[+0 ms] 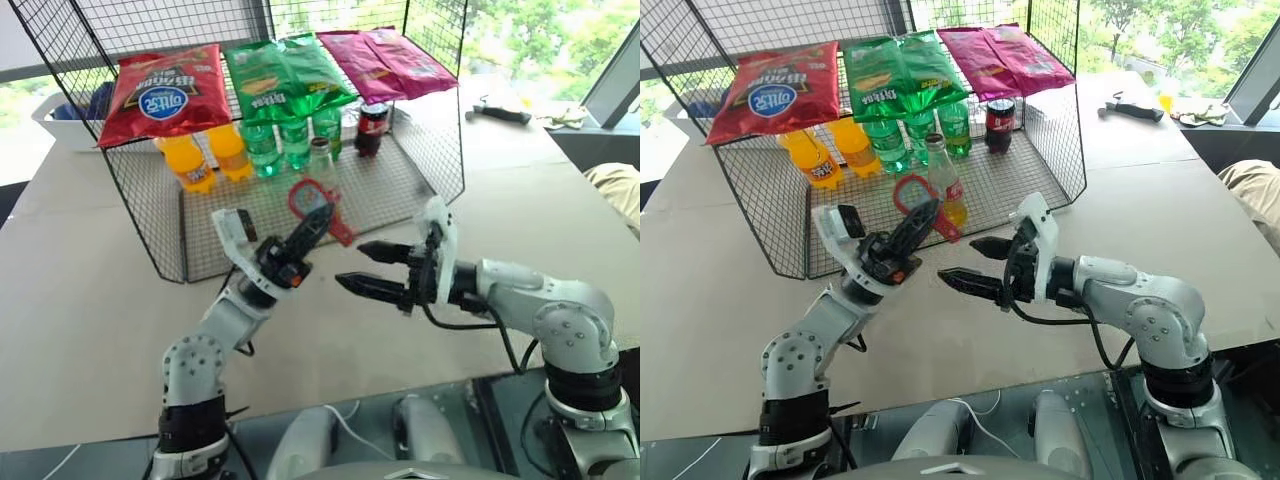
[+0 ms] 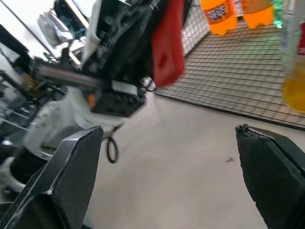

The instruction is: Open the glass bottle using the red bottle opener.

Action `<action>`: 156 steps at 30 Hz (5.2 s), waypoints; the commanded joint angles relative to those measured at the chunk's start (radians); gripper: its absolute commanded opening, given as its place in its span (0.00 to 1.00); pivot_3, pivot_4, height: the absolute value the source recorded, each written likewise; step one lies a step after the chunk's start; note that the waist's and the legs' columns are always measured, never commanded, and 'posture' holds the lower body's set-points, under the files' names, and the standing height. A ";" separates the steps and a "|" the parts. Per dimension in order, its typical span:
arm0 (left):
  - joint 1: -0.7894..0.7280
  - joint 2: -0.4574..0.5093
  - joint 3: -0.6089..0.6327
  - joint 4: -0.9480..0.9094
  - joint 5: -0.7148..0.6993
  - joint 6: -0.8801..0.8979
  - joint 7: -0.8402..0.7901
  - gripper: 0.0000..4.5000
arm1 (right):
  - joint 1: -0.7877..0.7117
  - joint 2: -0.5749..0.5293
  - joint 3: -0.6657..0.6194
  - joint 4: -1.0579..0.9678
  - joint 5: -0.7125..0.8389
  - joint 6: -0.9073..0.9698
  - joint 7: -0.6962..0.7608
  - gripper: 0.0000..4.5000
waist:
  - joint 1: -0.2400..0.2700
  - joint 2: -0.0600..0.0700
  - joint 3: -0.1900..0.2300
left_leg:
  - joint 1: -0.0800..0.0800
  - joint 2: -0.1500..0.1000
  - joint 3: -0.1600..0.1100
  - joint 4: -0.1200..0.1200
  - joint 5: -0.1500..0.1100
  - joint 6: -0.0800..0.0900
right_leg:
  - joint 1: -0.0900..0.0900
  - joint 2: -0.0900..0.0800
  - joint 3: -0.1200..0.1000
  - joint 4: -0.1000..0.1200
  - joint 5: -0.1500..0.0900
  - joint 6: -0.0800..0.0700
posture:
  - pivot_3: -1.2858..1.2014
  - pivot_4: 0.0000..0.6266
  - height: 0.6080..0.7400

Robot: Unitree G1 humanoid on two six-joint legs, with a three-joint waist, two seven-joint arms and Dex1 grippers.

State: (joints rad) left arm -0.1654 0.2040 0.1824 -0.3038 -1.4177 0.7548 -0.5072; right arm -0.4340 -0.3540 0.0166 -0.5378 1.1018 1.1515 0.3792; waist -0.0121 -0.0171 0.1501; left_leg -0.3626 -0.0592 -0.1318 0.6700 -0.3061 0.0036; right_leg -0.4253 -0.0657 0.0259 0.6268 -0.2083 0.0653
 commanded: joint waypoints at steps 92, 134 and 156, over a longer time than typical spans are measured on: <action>-0.099 0.235 -0.022 0.167 0.739 -0.392 -0.187 0.99 | 0.072 -0.153 -0.143 0.174 -0.130 -0.380 -0.175 0.00 | 0.006 0.001 0.001 | -0.002 0.003 0.009 -0.001 -0.003 0.005 | -0.004 0.000 0.007 -0.002 0.000 0.000 | 0.52 0.24 1.00; -0.540 -0.010 -0.105 0.899 1.138 -0.977 -0.212 0.59 | 0.009 -0.087 -0.010 0.033 -0.420 -0.438 -0.100 0.00 | 0.000 0.001 0.000 | -0.002 -0.001 0.008 0.000 -0.003 0.005 | -0.004 0.000 0.008 0.000 0.000 0.001 | 0.52 0.24 1.00; -0.238 0.118 -0.197 0.186 0.989 -0.514 -0.303 0.59 | 0.017 -0.009 -0.005 0.138 -0.665 -0.640 -0.060 0.00 | -0.002 0.001 0.000 | -0.002 0.001 0.009 0.001 -0.003 0.005 | -0.005 0.000 0.009 0.001 0.000 0.001 | 0.52 0.24 1.00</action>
State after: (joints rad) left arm -0.3929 0.3217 -0.0146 -0.0813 -0.4317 0.2898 -0.8082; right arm -0.4109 -0.3687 0.0258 -0.3746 0.4407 0.5386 0.3169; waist -0.0144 -0.0164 0.1502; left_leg -0.3645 -0.0584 -0.1222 0.6706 -0.3091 0.0090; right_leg -0.4307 -0.0654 0.0350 0.6277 -0.2079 0.0661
